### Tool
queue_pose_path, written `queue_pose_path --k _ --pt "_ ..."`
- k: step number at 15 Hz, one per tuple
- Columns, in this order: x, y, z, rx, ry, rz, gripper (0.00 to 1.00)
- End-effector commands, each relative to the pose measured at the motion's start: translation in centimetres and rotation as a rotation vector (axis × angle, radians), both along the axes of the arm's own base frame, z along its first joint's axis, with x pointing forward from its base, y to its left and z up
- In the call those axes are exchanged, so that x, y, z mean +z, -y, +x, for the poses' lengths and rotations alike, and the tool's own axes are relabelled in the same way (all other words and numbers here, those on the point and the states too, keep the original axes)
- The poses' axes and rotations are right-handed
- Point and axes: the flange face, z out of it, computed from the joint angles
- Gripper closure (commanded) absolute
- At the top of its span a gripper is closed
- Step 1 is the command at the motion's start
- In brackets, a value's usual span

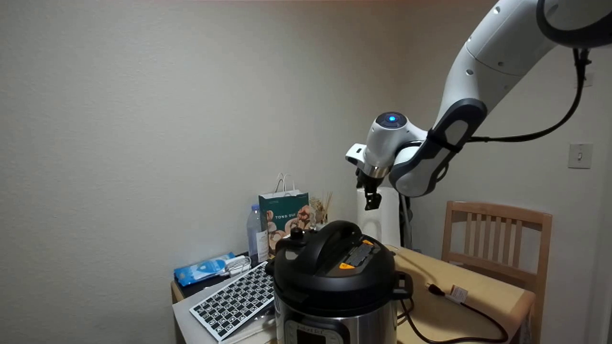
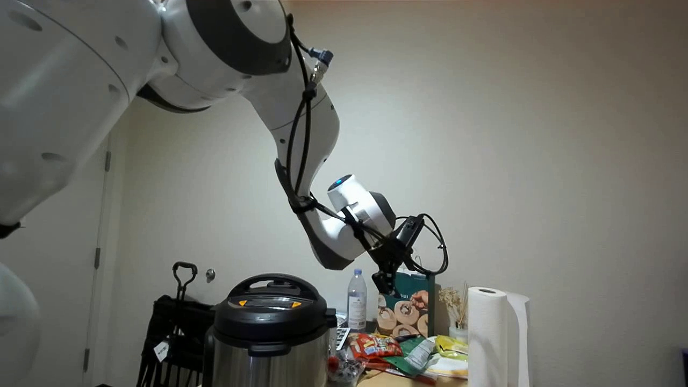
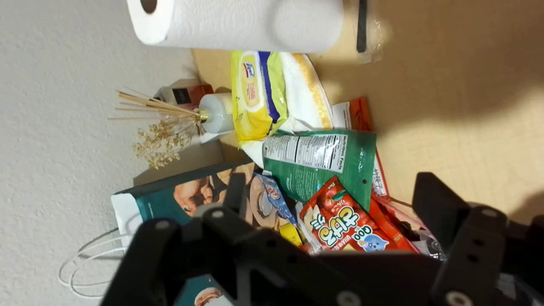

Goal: Pick up the cable

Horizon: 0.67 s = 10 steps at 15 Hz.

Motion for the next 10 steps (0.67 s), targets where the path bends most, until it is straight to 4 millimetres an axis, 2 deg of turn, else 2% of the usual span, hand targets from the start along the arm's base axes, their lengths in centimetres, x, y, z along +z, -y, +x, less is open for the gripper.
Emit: queue_pose_path --k 1,4,5,6,10 --pt "1.0 -0.5 -4.7 -0.093 -0.009 0.008 0.00" --pt "1.3 -0.6 -7.3 -0.165 0.001 0.008 0.00" --pt "0.6 -0.4 -4.7 -0.126 0.003 -0.004 0.00" --pt "0.8 -0.5 -5.2 -0.133 0.004 0.001 0.00" --pt "0.5 -0.6 -5.0 -0.131 0.001 -0.002 0.00"
